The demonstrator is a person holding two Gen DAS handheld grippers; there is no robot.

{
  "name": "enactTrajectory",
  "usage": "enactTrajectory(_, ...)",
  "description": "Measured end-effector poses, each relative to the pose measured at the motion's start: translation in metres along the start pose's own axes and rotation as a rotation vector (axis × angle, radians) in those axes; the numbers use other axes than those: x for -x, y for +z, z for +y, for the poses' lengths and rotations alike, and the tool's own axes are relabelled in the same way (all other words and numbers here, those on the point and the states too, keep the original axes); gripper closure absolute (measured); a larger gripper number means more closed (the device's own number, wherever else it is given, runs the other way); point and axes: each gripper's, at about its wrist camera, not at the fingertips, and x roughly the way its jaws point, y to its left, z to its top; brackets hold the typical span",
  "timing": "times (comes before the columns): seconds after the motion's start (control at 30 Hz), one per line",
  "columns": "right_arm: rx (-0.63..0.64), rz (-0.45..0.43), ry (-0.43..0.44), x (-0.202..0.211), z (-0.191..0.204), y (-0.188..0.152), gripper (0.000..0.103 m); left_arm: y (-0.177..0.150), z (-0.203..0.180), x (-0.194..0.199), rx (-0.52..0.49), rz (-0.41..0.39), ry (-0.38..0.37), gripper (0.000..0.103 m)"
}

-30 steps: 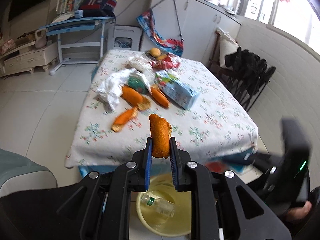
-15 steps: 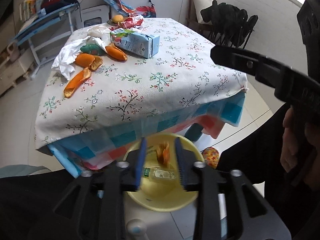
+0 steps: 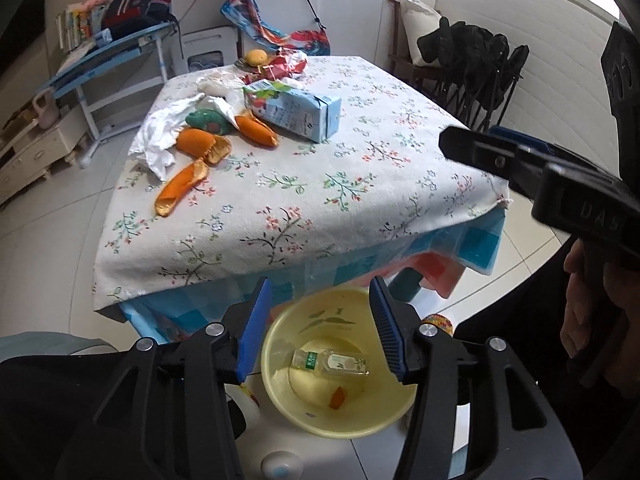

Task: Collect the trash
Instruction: 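Move the right gripper back over the table toward the juice carton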

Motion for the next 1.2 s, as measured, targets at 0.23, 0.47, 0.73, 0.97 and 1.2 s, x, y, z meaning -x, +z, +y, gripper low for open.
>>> enactTrajectory(0.23,0.026,0.008,-0.004,0.000,0.003,-0.001,0.021,0.002,0.003,0.003,0.007,-0.021,0.027,0.053)
enactTrajectory(0.47,0.037,0.013,-0.004,0.000,0.006,-0.001,0.019,0.003,0.003,0.007,0.001,-0.043,0.061,0.051)
enactTrajectory(0.73,0.046,0.021,-0.002,-0.002,0.008,-0.002,0.018,0.005,0.005,0.013,0.000,-0.083,0.118,0.047)
enactTrajectory(0.97,0.038,0.027,0.013,-0.003,0.011,-0.001,0.018,0.012,0.013,0.022,0.032,-0.125,0.141,0.041)
enactTrajectory(1.2,0.027,0.028,0.048,-0.007,0.015,0.005,0.016,0.034,0.042,0.038,0.089,-0.182,0.176,0.036)
